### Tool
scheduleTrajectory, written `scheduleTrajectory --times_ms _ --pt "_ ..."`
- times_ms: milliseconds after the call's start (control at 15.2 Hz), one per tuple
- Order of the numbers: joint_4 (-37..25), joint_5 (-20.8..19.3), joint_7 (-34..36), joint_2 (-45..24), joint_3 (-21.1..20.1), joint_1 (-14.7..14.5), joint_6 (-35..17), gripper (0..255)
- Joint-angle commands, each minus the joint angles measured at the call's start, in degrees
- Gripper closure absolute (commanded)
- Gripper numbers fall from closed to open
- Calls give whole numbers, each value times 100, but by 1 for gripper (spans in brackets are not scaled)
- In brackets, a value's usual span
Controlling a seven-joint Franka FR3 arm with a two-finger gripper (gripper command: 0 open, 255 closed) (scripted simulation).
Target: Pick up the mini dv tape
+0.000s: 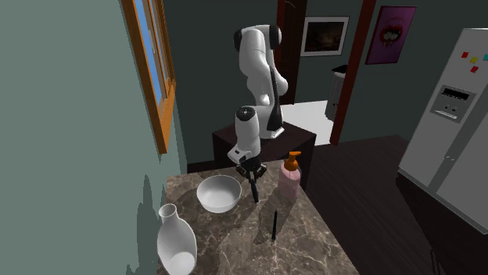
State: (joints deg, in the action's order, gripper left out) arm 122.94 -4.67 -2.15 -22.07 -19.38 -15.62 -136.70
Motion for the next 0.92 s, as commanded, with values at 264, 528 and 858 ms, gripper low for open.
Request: scheduleTrajectory --times_ms 264,528,858 --pt "-35 157 -78 360 -89 62 378 255" --pt "-78 259 -132 592 -135 99 640 255" --pt "-143 358 -185 818 -172 131 918 255"
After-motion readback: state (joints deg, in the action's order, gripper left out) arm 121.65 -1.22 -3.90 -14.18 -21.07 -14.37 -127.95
